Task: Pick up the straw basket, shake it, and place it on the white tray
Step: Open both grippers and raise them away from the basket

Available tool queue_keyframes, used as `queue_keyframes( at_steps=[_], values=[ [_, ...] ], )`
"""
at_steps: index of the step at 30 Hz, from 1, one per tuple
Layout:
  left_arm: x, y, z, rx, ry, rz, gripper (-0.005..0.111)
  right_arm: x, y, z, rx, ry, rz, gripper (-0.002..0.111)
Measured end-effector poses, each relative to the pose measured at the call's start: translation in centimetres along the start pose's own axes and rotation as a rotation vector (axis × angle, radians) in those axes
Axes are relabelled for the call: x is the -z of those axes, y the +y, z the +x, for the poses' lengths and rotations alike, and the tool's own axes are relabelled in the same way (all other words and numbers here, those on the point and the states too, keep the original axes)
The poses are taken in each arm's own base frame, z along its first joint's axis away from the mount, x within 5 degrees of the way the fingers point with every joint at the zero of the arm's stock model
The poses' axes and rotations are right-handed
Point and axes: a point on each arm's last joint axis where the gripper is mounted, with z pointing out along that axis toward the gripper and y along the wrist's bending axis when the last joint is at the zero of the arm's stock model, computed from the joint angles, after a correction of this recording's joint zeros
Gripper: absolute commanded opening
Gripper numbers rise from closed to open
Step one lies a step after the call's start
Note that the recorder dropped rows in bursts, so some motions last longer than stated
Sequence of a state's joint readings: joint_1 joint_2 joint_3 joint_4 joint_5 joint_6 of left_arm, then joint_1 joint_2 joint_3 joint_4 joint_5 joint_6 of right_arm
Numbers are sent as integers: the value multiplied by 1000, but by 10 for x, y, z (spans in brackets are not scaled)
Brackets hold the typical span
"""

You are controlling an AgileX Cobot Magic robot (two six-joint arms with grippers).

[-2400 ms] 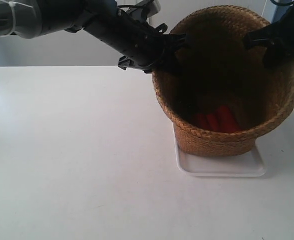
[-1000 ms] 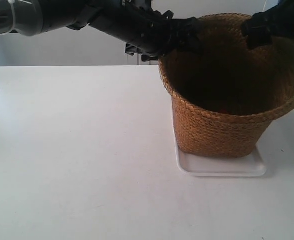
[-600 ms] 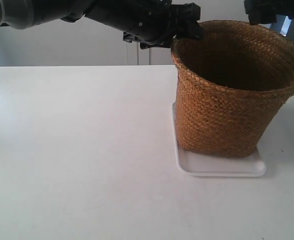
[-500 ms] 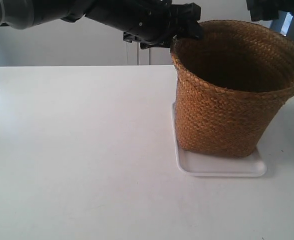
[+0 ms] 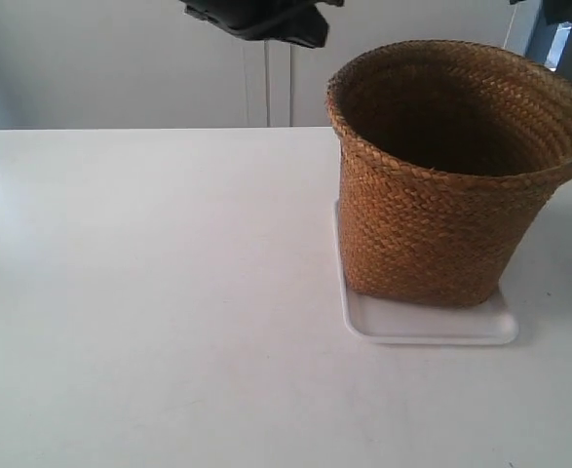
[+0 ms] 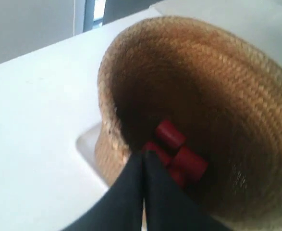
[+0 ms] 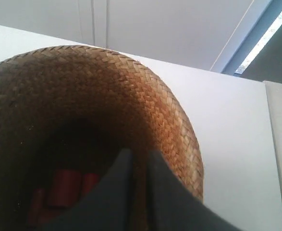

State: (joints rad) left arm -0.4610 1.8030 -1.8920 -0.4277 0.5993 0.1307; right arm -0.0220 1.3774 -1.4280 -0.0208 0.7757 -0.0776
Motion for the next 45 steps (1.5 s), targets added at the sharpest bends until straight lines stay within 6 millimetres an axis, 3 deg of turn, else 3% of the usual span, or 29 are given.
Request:
queue_keyframes(
  at_steps=[4, 7, 11, 13, 16, 21, 25, 31, 37, 45],
  values=[
    [37, 1, 5, -100, 85, -82, 0, 32, 5, 12, -44, -87, -42, 0],
    [63, -5, 9, -134, 54, -123, 0, 61, 9, 26, -70, -174, -67, 0],
    [98, -16, 17, -140, -65, -144, 0, 84, 13, 59, -61, -208, -76, 0],
    [105, -16, 31, -127, -85, -151, 0, 87, 15, 79, -56, -193, -85, 0],
    [107, -13, 60, -94, -104, -171, 0, 88, 20, 108, -60, -184, -108, 0],
    [116, -6, 130, -22, -115, -217, 0, 97, 24, 151, -56, -231, -109, 0],
    [138, -8, 181, -3, -154, -238, 0, 110, 26, 179, -26, -286, -101, 0],
    [158, -10, 242, 11, -161, -248, 0, 108, 30, 219, -19, -288, -104, 0],
    [165, -12, 283, 49, -111, -232, 0, 118, 30, 224, -26, -377, -95, 0],
    [166, -14, 292, 57, -49, -215, 0, 119, 30, 224, -29, -398, -91, 0]
  ],
)
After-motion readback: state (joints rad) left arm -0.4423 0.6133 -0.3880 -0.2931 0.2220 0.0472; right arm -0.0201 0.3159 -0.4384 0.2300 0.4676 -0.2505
